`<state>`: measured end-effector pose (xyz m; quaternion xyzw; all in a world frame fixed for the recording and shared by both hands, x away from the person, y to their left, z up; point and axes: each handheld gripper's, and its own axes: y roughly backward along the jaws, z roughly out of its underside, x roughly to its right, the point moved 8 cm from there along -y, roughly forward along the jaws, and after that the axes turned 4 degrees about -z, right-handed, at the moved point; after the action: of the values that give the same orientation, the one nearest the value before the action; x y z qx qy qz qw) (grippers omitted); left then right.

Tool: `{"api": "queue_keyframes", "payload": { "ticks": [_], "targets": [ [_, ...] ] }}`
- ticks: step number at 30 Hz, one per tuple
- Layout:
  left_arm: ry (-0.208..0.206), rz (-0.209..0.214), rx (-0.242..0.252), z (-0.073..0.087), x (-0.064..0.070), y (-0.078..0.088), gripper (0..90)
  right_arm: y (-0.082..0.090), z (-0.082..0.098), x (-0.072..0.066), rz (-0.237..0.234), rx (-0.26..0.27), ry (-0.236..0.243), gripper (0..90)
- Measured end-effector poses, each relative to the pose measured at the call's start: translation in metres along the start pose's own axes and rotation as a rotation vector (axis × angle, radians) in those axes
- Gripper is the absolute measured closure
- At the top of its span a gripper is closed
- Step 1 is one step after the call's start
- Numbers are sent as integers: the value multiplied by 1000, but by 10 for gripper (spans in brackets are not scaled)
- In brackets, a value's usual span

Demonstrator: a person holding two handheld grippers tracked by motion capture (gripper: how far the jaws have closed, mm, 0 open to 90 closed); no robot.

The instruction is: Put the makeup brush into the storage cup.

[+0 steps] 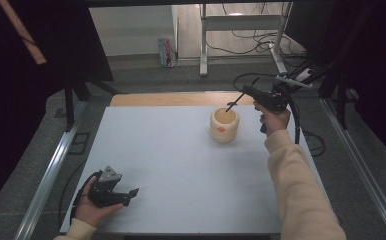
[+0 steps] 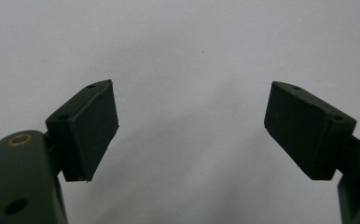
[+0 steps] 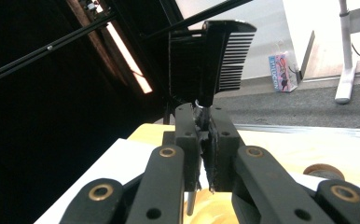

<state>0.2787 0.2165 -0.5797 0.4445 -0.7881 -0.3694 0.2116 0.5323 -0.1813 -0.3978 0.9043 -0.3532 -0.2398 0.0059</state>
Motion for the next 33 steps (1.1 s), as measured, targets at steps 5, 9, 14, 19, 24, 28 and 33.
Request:
{"api": "queue_keyframes", "payload": {
  "ticks": [5,9,14,19,24,28,33],
  "targets": [
    [2,1,-1,0,0,0,184,-5,0,5,12,-4,-5,849],
    [-1,0,0,0,0,0,184,-10,7,9,34,-36,14,849],
    [0,-1,0,0,0,0,184,-16,16,14,46,-63,14,849],
    [-1,0,-2,0,0,0,184,-23,25,13,46,-86,25,848],
    [0,-1,-2,0,0,0,184,-27,34,12,51,-104,30,848],
    [2,0,-2,0,0,0,184,-28,39,12,51,-122,32,847],
    [1,-2,-4,0,-1,0,182,-31,41,9,49,-130,53,847]
  ]
}}
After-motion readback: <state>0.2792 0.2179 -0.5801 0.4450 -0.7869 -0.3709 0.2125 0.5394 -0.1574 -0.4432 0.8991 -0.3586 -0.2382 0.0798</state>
